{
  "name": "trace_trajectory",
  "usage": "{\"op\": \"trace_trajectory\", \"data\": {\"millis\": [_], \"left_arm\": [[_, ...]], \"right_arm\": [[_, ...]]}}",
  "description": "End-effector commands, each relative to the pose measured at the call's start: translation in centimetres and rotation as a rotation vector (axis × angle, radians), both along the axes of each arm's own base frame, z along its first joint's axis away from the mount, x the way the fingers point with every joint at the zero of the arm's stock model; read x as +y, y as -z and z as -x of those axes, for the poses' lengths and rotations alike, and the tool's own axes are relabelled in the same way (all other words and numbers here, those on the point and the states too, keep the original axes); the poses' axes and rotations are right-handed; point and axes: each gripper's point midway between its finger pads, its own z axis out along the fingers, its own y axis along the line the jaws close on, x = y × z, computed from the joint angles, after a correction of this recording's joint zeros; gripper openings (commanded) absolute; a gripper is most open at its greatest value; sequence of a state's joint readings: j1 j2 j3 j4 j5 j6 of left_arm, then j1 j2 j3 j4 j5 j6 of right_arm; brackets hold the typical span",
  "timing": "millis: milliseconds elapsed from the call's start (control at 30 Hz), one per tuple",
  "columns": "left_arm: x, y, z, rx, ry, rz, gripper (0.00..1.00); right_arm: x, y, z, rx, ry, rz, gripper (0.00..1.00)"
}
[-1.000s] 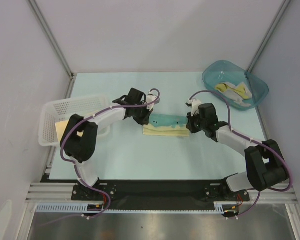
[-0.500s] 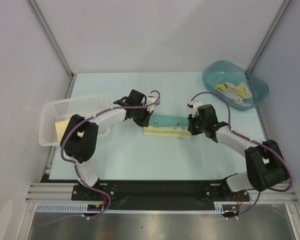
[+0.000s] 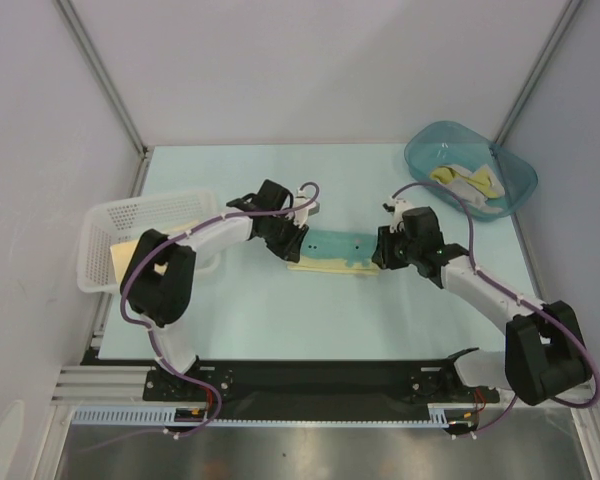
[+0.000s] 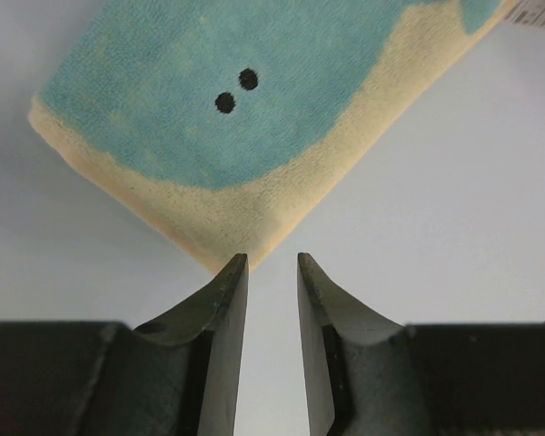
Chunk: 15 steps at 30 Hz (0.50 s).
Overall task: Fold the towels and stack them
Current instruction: Fold the towel
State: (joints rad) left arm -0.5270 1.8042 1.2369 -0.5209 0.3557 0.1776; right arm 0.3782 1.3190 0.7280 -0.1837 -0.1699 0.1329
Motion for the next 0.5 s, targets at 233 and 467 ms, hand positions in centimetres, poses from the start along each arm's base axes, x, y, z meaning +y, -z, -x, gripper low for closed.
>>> {"op": "trace_trajectory", "data": {"millis": [233,467], "left_arm": [[-2.2,-3.5,-2.2,-0.005,-0.194,0.064,0.34],[-0.2,1.5,-0.4,0.112,-0.393,-0.015,0.36]], "right_arm": [[2.4,-4.5,-3.4,0.019,0.077,-0.107,0.27],[2.2,2.5,-2.8,0.158,0.105,-0.077,0.26]]}}
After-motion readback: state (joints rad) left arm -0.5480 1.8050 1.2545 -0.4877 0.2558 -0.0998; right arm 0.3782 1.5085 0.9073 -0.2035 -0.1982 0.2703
